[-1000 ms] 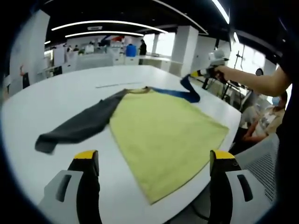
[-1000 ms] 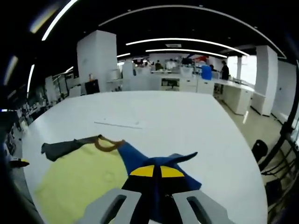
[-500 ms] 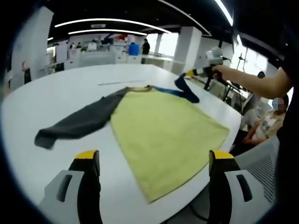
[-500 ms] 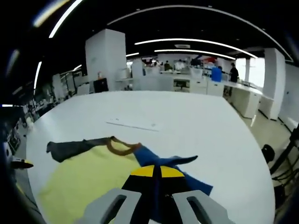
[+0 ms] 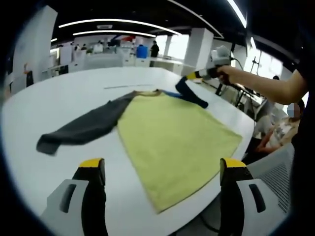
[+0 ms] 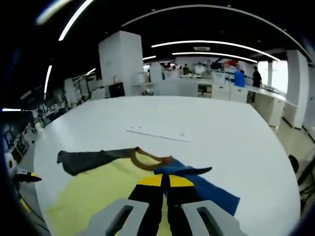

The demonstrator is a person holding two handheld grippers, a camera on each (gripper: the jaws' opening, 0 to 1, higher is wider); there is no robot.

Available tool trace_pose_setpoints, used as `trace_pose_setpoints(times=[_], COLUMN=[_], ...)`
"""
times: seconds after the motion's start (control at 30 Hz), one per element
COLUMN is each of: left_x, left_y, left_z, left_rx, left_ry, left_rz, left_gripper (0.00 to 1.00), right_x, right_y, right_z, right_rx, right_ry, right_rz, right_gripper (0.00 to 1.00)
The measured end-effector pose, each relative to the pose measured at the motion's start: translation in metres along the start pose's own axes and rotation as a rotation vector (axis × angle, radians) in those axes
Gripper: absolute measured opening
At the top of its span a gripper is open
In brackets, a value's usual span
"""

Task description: Fold the garment on the visible template until the final outline fits inside the template.

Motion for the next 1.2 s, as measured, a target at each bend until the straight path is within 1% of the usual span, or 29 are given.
trace_pose_setpoints(times=[0.17,0.33,0.5,0.67,0.8,0.9,1.0,1.2], left_x=[0.0,-0.001,-0.003,-0.005,-0.006,-0.006,-0.008,-0.011], left_y=[0.0,0.002,0.003,0.005,0.006,0.006,0.007,0.01], left_z=[0.0,0.0,0.001,0.002,0.003,0.002,0.003,0.006], left_rx=[0.0,-0.003,-0.009,-0.016,-0.016,-0.019,-0.018,-0.027], left_ry=[0.001,-0.001,-0.008,-0.017,-0.021,-0.023,-0.025,-0.041], left_rz=[0.001,0.004,0.001,0.004,0.004,0.004,0.006,0.007], left_gripper=[0.94,0.93,0.93,0.93,0.93,0.93,0.92,0.92], right_x=[0.008,0.018,0.028,0.035,0.042,0.048,0.054,0.06], right_y=[-0.001,-0.002,-0.002,-0.002,-0.003,-0.005,-0.005,-0.003], right_z=[0.012,0.025,0.038,0.047,0.058,0.067,0.075,0.088], right_rx=[0.01,-0.004,-0.071,-0.11,-0.131,-0.129,-0.142,-0.179], right_ry=[-0.021,-0.042,-0.071,-0.1,-0.126,-0.156,-0.179,-0.213], right_rz=[-0.004,0.0,0.008,0.017,0.019,0.007,0.017,0.03], right_gripper=[0.0,0.0,0.0,0.0,0.0,0.0,0.0,0.0])
Point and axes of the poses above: the point that each gripper's makers call its tool centre point, and the gripper's own axes: x roughly forward along the fingers, z roughly to its left, y roughly out of its underside, the point moved 5 cm from there along -x, roughly backward along the fingers, and after that the axes turned 11 degrees about -z, right-handed, at the moved point
